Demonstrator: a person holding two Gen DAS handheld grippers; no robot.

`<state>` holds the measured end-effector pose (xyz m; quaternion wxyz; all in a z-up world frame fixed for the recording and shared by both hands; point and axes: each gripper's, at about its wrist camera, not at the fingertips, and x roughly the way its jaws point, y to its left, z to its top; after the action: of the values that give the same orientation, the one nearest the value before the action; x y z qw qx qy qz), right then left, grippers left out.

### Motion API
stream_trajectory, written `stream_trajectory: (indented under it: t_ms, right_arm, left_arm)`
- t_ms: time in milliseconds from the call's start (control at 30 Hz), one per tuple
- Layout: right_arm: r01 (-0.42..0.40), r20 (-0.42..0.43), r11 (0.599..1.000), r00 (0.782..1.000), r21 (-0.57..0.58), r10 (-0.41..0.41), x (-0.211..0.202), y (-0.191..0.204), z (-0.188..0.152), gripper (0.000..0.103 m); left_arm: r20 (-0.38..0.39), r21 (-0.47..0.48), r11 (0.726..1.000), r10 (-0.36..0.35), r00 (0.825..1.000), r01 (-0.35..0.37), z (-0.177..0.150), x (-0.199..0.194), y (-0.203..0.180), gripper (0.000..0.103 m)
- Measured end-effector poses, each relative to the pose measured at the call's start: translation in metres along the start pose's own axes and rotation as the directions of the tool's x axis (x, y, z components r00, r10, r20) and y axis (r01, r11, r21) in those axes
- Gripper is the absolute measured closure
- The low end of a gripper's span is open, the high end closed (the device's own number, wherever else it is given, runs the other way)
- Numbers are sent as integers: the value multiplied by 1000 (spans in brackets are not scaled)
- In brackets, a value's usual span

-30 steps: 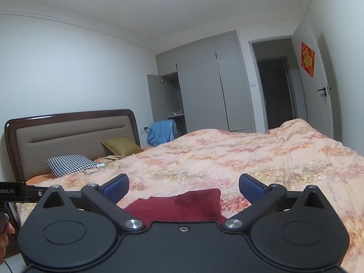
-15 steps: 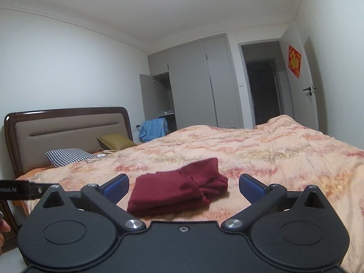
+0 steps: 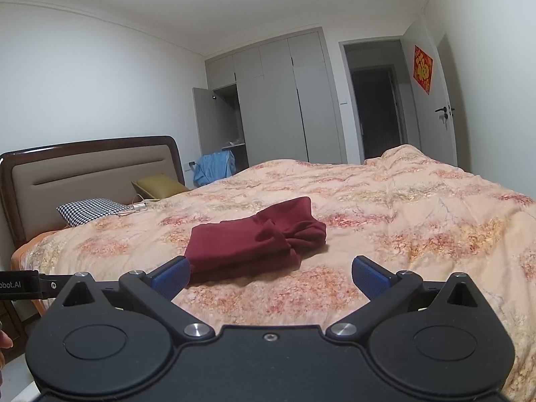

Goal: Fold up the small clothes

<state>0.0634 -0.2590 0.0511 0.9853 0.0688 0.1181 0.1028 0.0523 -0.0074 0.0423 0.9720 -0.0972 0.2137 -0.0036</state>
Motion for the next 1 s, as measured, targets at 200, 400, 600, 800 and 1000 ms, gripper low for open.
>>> stream_trajectory:
  t_ms: [200, 400, 600, 800, 1000]
  right_arm:
    - [-4, -12, 1000, 1000, 2, 4, 2, 0, -1, 1]
    - [-5, -15, 1000, 1000, 4, 5, 4, -1, -1, 1]
    - [-6, -17, 1000, 1000, 5, 6, 3, -1, -1, 1]
    - [-6, -18, 1000, 1000, 7, 6, 3, -2, -1, 1]
    - [-6, -20, 1000, 1000, 6, 6, 3, -2, -1, 1]
  left_arm:
    - [-10, -5, 1000, 3, 1000, -3, -1, 2, 0, 0]
    - [-12, -4, 1000, 4, 1000, -4, -1, 3, 0, 0]
    - [-12, -2, 1000, 5, 1000, -5, -1, 2, -1, 0]
    - [-11, -3, 1000, 4, 1000, -4, -1, 2, -1, 0]
    - [-10, -3, 1000, 4, 1000, -4, -3, 2, -1, 0]
